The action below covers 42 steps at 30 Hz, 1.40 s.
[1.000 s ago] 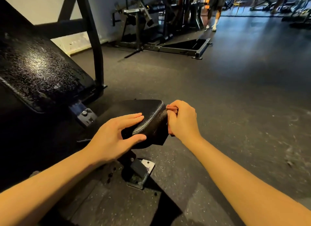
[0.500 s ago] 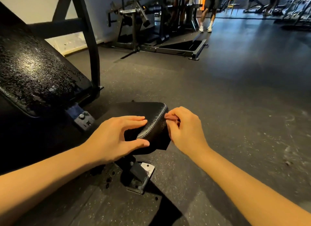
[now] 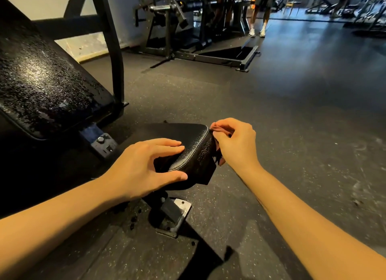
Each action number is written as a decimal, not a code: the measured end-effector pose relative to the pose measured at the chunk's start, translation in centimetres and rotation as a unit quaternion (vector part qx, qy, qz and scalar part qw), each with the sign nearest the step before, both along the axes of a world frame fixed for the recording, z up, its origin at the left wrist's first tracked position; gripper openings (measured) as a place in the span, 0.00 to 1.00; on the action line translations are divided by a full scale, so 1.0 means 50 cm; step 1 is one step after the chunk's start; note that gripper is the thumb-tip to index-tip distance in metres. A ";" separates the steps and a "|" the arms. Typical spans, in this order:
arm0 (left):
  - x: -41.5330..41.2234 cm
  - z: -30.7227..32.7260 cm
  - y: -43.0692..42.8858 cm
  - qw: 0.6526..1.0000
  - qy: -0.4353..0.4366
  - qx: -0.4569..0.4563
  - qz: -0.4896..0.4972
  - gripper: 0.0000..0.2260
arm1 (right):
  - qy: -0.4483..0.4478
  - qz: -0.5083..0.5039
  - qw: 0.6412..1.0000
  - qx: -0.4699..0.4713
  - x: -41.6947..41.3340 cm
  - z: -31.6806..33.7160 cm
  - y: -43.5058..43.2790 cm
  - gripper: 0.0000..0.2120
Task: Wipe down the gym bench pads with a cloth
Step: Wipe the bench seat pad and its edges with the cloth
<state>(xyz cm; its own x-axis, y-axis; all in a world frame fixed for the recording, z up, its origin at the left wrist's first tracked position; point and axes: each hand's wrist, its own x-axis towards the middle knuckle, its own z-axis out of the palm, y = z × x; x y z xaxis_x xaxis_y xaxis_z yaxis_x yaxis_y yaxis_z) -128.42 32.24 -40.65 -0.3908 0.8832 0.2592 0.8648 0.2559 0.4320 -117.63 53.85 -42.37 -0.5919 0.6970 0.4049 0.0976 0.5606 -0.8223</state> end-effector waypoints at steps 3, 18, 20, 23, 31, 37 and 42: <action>-0.003 0.000 0.003 1.000 -0.001 0.006 -0.003 0.34 | 0.037 0.016 0.998 0.046 0.042 -0.003 -0.036 0.09; -0.022 0.001 -0.011 0.999 -0.028 -0.015 -0.044 0.34 | 0.020 -0.025 0.999 0.015 0.042 -0.029 -0.074 0.07; -0.024 0.002 -0.012 0.998 -0.032 -0.021 -0.046 0.33 | 0.003 0.028 0.998 0.061 0.075 -0.043 -0.129 0.07; -0.025 0.003 -0.010 0.998 -0.030 -0.022 -0.044 0.32 | -0.014 0.091 0.986 0.138 0.107 -0.047 -0.153 0.06; -0.024 0.003 -0.009 0.998 -0.031 -0.024 -0.042 0.32 | -0.017 0.111 0.982 0.153 0.109 -0.051 -0.164 0.03; -0.021 0.003 -0.009 0.999 -0.021 -0.021 -0.039 0.32 | -0.007 0.018 0.994 0.110 0.075 -0.049 -0.118 0.04; -0.019 0.006 -0.008 0.999 -0.021 -0.019 -0.036 0.32 | -0.012 0.024 0.991 0.133 0.067 -0.052 -0.095 0.04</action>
